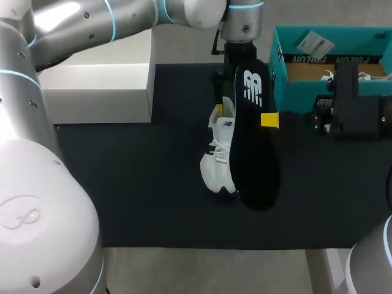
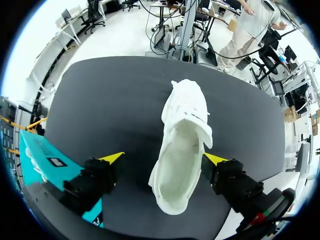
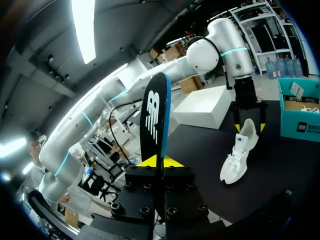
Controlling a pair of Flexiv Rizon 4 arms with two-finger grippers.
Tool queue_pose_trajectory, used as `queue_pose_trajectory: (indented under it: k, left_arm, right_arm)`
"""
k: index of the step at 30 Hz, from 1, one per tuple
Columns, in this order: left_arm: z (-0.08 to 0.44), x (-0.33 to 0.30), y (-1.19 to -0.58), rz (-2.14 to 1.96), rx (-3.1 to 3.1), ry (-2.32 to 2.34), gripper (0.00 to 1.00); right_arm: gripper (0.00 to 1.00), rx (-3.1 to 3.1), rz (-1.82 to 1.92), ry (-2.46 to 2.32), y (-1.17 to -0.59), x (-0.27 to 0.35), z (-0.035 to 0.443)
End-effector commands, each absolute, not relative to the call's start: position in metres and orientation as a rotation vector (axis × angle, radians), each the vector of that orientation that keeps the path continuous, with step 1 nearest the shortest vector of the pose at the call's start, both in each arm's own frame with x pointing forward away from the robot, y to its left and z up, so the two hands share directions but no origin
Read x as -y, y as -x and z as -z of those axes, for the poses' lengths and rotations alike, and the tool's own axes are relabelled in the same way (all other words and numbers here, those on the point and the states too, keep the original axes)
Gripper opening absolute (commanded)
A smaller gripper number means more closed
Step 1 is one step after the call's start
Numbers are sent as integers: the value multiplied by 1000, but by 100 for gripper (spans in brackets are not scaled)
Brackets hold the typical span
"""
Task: Take the shoe out of the shoebox, open the shoe tongue, remove and reinsert the insole, then place the shoe into the shoebox
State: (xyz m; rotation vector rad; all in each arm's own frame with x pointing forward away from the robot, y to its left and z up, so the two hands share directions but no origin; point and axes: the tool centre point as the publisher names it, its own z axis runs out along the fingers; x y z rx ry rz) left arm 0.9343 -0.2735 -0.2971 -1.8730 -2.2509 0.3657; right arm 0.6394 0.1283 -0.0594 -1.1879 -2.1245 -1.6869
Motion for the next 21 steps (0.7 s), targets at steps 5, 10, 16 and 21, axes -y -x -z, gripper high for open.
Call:
queue_pose_trajectory:
  k: [5,10,16,21]
  left_arm:
    - [260,272,-939,-734,2357,1960,100]
    - [230,279,-938,-945,2380,2028,100]
    - [194,289,-939,-1220,2360,2124,100]
    - [170,296,-937,-1426,2318,2195,100]
  right_arm:
    - [0,2124,1695,1202,-632,-131,59]
    - [0,2124,1695,1202,-632,-131,59]
    - [0,2098,1678,1251,-630,-124,62]
    - [0,2073,1622,1360,-640,-96,60]
